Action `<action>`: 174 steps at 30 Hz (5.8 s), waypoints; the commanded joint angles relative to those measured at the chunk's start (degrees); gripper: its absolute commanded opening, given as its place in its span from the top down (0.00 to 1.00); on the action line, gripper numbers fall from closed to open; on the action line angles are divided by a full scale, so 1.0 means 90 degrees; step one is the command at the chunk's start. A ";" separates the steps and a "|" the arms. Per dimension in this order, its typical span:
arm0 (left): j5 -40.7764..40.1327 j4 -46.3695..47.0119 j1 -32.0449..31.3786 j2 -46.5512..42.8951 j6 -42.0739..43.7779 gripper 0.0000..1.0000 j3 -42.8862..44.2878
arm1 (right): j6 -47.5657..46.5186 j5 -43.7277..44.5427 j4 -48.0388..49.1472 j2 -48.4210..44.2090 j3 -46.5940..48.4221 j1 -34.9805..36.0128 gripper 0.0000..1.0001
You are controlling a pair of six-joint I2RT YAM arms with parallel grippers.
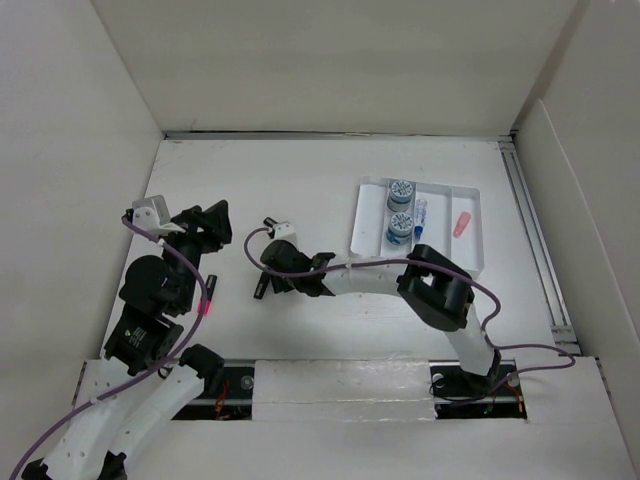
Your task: Organize the desk
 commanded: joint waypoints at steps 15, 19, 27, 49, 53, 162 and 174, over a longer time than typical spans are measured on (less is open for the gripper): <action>0.0229 0.0245 -0.0029 -0.0102 0.0035 0.45 -0.0051 | 0.0179 0.1488 -0.0500 0.0320 0.0420 0.0058 0.89; 0.0326 0.0225 -0.0029 -0.0102 0.0035 0.45 -0.0032 | 0.0121 0.1089 0.0535 -0.1364 -0.0689 -0.0515 0.90; 0.0804 0.0313 -0.0029 -0.0092 0.0035 0.45 -0.0041 | 0.1057 0.1418 0.0802 -0.4327 -0.2840 -0.2868 0.90; 0.0961 0.0314 -0.0029 -0.0121 0.0025 0.45 -0.0042 | 0.2162 -0.2017 0.1864 -0.5180 -0.5401 -0.8076 0.61; 0.0962 0.0352 -0.0029 -0.0121 0.0035 0.45 -0.0051 | 0.2152 -0.2194 0.1933 -0.5091 -0.5362 -0.8135 0.53; 0.0864 0.0353 -0.0029 -0.0082 0.0103 0.43 -0.0100 | 0.2396 -0.1695 0.1816 -0.5931 -0.5869 -0.7754 0.88; 0.0854 0.0353 -0.0029 -0.0092 0.0113 0.43 -0.0090 | 0.2425 -0.1569 0.1845 -0.6311 -0.5860 -0.7871 0.27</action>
